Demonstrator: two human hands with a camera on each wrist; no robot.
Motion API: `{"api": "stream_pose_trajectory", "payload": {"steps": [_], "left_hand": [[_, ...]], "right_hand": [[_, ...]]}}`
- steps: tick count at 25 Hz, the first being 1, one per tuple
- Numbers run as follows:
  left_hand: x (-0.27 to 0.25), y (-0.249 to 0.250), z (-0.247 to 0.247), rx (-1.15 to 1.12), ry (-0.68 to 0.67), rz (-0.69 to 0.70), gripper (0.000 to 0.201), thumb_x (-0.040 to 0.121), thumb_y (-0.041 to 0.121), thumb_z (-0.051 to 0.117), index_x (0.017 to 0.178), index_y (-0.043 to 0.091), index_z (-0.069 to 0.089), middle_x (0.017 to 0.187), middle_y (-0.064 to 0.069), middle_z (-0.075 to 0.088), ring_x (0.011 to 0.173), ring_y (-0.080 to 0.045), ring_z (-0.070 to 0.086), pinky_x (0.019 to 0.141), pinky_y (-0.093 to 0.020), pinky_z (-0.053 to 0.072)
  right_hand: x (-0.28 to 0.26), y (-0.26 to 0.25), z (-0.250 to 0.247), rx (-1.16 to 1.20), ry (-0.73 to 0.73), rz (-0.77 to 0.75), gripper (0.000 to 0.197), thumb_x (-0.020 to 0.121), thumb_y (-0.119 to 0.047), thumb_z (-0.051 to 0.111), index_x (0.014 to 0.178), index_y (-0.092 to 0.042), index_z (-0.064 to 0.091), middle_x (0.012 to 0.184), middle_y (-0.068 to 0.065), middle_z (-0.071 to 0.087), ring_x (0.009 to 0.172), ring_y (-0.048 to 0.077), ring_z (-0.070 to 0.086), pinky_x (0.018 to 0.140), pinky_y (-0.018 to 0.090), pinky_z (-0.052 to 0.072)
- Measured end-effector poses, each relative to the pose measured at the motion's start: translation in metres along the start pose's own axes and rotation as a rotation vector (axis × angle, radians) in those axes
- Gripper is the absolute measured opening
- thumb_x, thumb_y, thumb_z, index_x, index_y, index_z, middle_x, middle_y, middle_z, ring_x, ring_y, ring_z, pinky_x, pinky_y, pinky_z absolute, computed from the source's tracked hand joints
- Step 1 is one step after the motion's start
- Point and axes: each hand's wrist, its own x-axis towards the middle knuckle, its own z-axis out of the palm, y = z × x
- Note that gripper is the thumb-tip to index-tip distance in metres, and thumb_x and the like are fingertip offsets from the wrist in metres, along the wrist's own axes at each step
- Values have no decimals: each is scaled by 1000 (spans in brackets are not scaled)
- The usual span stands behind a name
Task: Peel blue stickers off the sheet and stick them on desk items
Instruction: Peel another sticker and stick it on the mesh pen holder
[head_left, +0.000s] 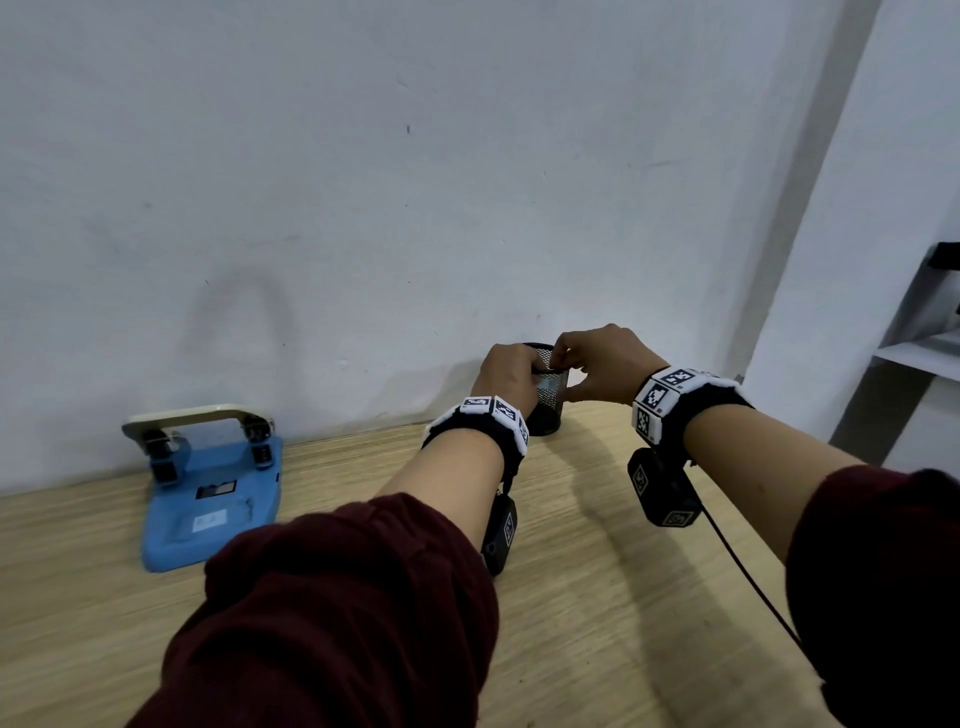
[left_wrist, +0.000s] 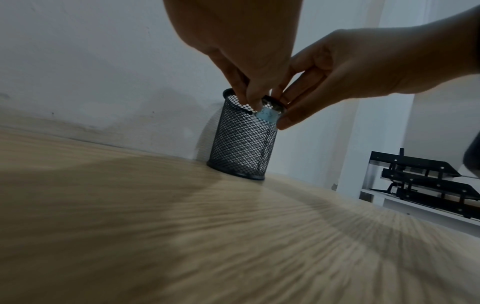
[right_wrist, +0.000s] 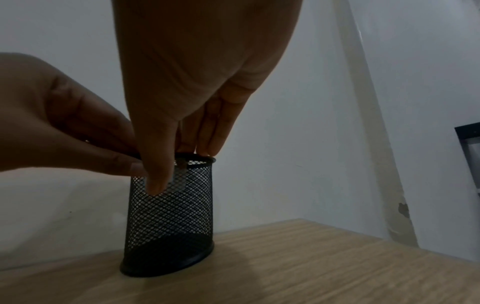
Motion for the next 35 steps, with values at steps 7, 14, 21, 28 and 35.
{"api": "stream_pose_trajectory", "payload": {"steps": [7,14,21,28,35], "left_hand": [[-2,1,0,8,0,0,23,86,12,60,105,5,73,108,-19,72,106,-34,64,89,-33,51],[-4,-1,4,106,46,64,25,86,21,61,105,12,73,106,-20,64,100,-36,62,81,-35,50],[-2,-6,1,21,2,36,33,84,2,57,111,14,72,111,-14,72,107,-32,64,90,-32,51],[4,-6,10,63,23,-12,25,84,18,64,107,15,72,107,-13,73,104,-33,65,87,-36,53],[3,-6,11,90,20,0,21,84,16,63,104,15,72,100,-12,74,97,-32,67,81,-34,54]], "right_hand": [[15,-5,6,-81,20,36,21,76,-28,72,95,-20,70,97,0,76,99,22,66,82,27,44],[15,4,24,-45,113,34,20,76,-17,66,95,-19,70,94,3,77,97,28,66,76,26,42],[15,5,27,-29,144,44,19,76,-15,65,94,-19,70,94,1,77,97,27,67,75,23,38],[13,3,26,13,130,46,21,76,-14,66,96,-18,71,95,1,77,99,24,67,72,20,33],[10,6,21,80,117,68,35,77,6,50,95,-18,70,95,1,78,92,17,72,73,16,38]]}}
